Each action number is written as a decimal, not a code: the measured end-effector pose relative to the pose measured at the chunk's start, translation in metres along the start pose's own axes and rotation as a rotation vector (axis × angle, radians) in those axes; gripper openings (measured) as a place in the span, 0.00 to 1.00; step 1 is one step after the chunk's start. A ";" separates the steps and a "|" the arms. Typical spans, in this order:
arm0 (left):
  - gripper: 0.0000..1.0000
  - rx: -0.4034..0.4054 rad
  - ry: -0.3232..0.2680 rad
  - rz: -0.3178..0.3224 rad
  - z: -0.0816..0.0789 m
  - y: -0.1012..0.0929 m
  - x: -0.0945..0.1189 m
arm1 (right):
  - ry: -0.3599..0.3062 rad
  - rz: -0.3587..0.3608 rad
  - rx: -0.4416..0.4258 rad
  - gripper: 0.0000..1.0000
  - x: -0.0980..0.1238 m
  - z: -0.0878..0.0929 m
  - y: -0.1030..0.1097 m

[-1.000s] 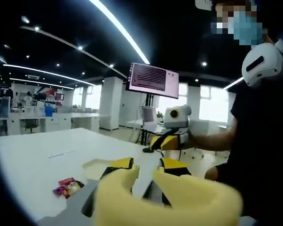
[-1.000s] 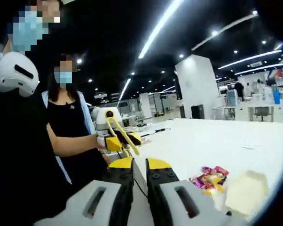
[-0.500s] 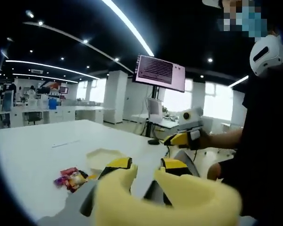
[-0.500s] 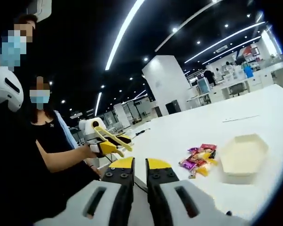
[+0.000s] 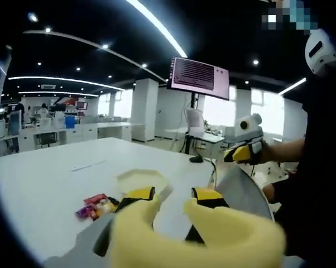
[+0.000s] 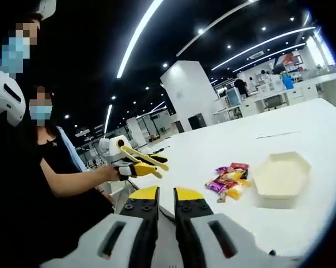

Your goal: Place the target food into the container with the food tongs after gripping and lifting it, then release it inside without dropping or visibly crushing the food.

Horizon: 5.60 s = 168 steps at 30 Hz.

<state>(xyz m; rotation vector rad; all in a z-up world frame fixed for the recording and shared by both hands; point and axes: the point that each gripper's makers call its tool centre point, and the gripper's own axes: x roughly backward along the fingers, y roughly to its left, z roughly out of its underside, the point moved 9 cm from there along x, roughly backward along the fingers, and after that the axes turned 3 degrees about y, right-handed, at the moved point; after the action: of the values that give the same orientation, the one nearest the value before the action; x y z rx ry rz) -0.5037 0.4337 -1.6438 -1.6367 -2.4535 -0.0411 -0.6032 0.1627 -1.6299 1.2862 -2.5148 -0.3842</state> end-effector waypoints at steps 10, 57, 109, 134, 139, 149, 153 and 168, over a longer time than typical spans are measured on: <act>0.23 -0.006 0.051 -0.048 0.020 0.028 -0.025 | 0.013 0.052 -0.012 0.09 0.015 0.007 -0.005; 0.23 -0.170 0.405 0.041 0.089 0.126 -0.093 | 0.050 0.172 -0.050 0.08 0.029 0.011 -0.036; 0.22 -0.244 0.452 0.133 0.103 0.121 -0.110 | 0.149 0.621 0.170 1.00 0.026 0.048 -0.109; 0.19 -0.164 0.397 0.043 0.103 0.111 -0.111 | 0.146 0.656 0.155 1.00 0.025 0.054 -0.116; 0.19 -0.158 0.393 0.030 0.101 0.110 -0.105 | 0.130 0.655 0.138 1.00 0.028 0.054 -0.119; 0.19 -0.151 0.363 0.012 0.091 0.106 -0.103 | 0.141 0.642 0.157 1.00 0.026 0.054 -0.118; 0.19 -0.150 0.363 0.011 0.088 0.104 -0.102 | 0.149 0.639 0.165 1.00 0.026 0.054 -0.117; 0.19 -0.191 0.343 0.004 0.052 0.099 -0.114 | 0.131 0.624 0.153 0.99 0.025 0.055 -0.116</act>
<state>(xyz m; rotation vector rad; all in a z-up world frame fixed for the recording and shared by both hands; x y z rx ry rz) -0.3779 0.3748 -1.7226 -1.5524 -2.2384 -0.5252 -0.5512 0.0821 -1.7191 0.4879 -2.6939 0.0352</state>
